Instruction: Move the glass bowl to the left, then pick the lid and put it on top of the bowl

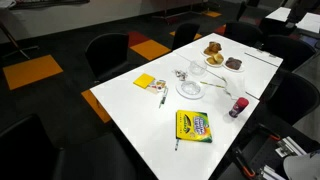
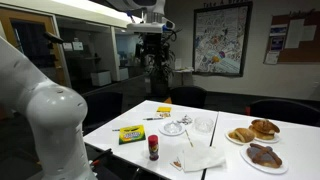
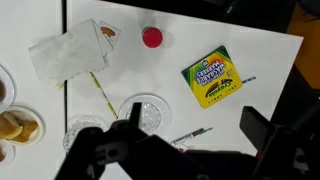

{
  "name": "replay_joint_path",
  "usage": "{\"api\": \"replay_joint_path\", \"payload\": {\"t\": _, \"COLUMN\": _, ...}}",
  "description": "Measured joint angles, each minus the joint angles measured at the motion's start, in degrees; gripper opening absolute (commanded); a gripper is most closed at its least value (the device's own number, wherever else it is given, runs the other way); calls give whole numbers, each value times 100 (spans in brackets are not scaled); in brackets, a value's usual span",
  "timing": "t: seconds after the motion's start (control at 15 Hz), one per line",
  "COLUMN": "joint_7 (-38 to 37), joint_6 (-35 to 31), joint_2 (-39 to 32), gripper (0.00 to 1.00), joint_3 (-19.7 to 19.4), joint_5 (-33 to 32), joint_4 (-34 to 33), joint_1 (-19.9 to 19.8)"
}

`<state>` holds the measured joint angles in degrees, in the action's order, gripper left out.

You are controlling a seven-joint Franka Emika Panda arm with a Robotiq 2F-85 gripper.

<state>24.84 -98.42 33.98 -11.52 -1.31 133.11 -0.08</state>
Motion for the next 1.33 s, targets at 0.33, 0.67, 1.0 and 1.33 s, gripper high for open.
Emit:
{"api": "replay_joint_path", "payload": {"t": 0.33, "joint_7": -6, "joint_6": -150, "joint_2": -33, "gripper": 100, "joint_3": -5, "joint_5": -12, "joint_4": 10, "joint_1": -8}}
{"api": "replay_joint_path", "payload": {"t": 0.67, "joint_7": -31, "joint_6": -292, "joint_2": -476, "gripper": 100, "joint_3": -72, "joint_5": -56, "joint_4": 15, "joint_1": -40}}
{"api": "replay_joint_path", "payload": {"t": 1.0, "joint_7": -60, "joint_6": -392, "joint_2": -559, "gripper": 100, "joint_3": -74, "joint_5": -65, "joint_4": -5, "joint_1": -46}}
{"api": "replay_joint_path", "payload": {"t": 1.33, "joint_7": -282, "joint_6": -2084, "joint_2": -1171, "gripper": 100, "joint_3": -134, "joint_5": -465, "joint_4": 41, "joint_1": -286}}
